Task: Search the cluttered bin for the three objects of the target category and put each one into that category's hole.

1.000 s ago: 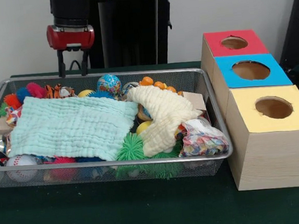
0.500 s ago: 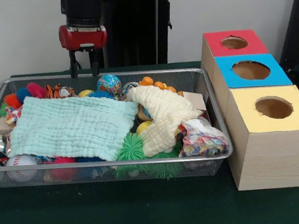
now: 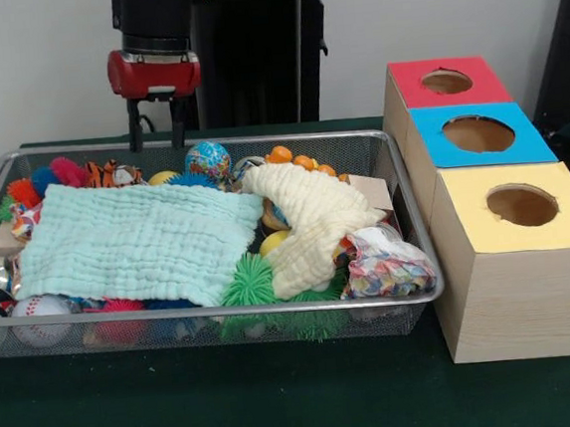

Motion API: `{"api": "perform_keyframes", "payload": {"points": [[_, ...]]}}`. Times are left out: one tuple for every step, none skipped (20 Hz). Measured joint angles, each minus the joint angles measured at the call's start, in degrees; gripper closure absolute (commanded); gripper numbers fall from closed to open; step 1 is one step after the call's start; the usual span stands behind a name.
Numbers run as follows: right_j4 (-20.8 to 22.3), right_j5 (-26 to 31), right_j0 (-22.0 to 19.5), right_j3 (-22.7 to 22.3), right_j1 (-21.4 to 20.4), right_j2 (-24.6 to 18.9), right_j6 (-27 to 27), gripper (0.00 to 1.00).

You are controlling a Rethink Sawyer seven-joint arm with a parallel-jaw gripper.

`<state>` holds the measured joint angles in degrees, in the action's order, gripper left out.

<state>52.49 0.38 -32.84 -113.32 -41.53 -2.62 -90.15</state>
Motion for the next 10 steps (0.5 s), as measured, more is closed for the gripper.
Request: {"api": "perform_keyframes", "payload": {"points": [[0.0, 0.0, -0.6, 0.1, 0.0, -0.1, 0.0, 0.0], [0.0, 0.0, -1.0, 0.2, 0.0, -0.2, 0.0, 0.0], [0.0, 0.0, -1.8, 0.4, 0.0, -0.4, 0.0, 0.0], [0.1, 0.0, -3.1, 0.6, -0.1, -0.9, 0.0, 0.0], [0.1, 0.0, -3.7, 0.7, -0.1, -1.1, 0.0, 0.0], [0.2, 0.1, -4.2, 0.7, -0.1, -1.3, 0.0, 0.0], [0.5, 0.2, -5.3, 0.9, -0.1, -1.9, 0.0, 0.0], [0.7, 0.4, -6.2, 1.0, -0.2, -2.4, 0.0, 0.0], [0.8, 0.5, -6.7, 1.1, -0.2, -2.7, 0.0, 0.0], [0.9, 0.6, -7.1, 1.2, -0.2, -3.0, 0.0, 0.0]]}}
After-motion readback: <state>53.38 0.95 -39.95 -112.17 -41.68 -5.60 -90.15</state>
